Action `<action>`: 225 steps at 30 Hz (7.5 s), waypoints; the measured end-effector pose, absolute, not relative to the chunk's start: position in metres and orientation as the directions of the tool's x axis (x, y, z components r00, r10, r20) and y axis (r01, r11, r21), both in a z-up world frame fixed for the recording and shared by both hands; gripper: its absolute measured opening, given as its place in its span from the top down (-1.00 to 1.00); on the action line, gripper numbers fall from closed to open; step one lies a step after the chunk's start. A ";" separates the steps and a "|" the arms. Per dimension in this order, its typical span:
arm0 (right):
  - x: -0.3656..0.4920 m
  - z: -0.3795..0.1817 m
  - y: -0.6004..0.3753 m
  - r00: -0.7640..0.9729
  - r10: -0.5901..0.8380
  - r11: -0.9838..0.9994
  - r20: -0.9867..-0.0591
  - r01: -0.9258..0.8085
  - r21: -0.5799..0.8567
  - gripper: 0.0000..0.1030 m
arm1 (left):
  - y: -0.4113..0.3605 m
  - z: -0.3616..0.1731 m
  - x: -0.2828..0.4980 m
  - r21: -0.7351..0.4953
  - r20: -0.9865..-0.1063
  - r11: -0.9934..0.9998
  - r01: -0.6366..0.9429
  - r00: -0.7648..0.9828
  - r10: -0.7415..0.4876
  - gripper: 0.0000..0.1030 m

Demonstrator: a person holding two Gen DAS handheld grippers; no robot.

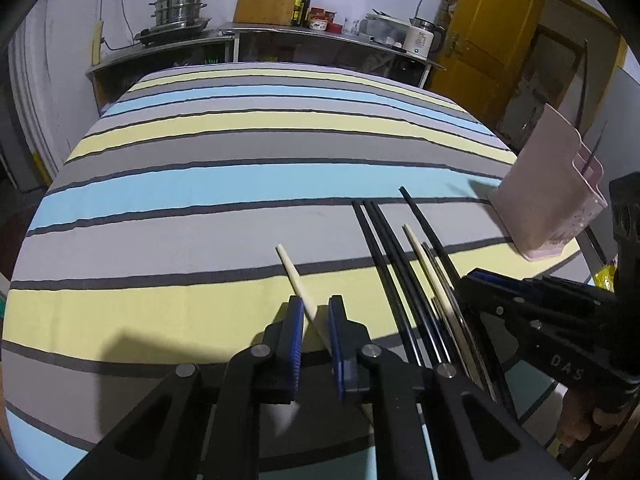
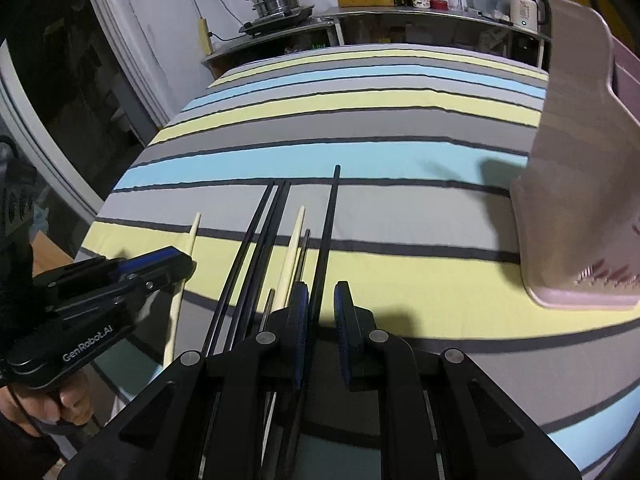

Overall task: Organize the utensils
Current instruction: 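Close the left gripper on a light wooden chopstick while the right gripper grasps a black chopstick, then lift both held chopsticks upright and carry them over the pink holder, then lower both chopsticks into the pink holder and open both grippers, then move both open grippers back toward the remaining chopsticks on the cloth, then close the left gripper on a black chopstick while the right gripper grasps a thin metal chopstick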

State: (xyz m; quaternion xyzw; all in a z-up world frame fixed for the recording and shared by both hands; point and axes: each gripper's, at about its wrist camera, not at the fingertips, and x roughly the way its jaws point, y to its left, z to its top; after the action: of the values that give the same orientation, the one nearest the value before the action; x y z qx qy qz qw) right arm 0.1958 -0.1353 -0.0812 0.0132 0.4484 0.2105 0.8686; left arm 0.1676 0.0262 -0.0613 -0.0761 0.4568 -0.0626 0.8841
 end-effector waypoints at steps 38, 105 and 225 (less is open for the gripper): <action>0.198 -0.033 -0.147 0.567 0.365 0.923 -0.739 -0.327 0.205 0.88 | 0.032 -0.006 0.173 -0.224 -0.772 0.969 0.101 0.588 -0.240 0.90; 0.135 0.155 -0.318 0.893 0.224 0.961 -0.390 -0.137 0.239 0.89 | -0.123 0.225 0.221 -0.304 -0.466 0.838 0.453 0.697 -0.545 0.90; 0.174 -0.075 -0.134 0.488 0.418 0.898 -0.767 -0.350 0.267 0.62 | 0.031 -0.058 0.150 -0.153 -0.807 0.985 0.080 0.566 -0.172 0.84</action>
State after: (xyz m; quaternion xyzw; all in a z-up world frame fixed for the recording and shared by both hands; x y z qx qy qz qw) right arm 0.1735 -0.1344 -0.0746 0.0372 0.4545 0.2228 0.8616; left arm 0.1503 0.0309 -0.0583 -0.0496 0.4605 -0.0713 0.8834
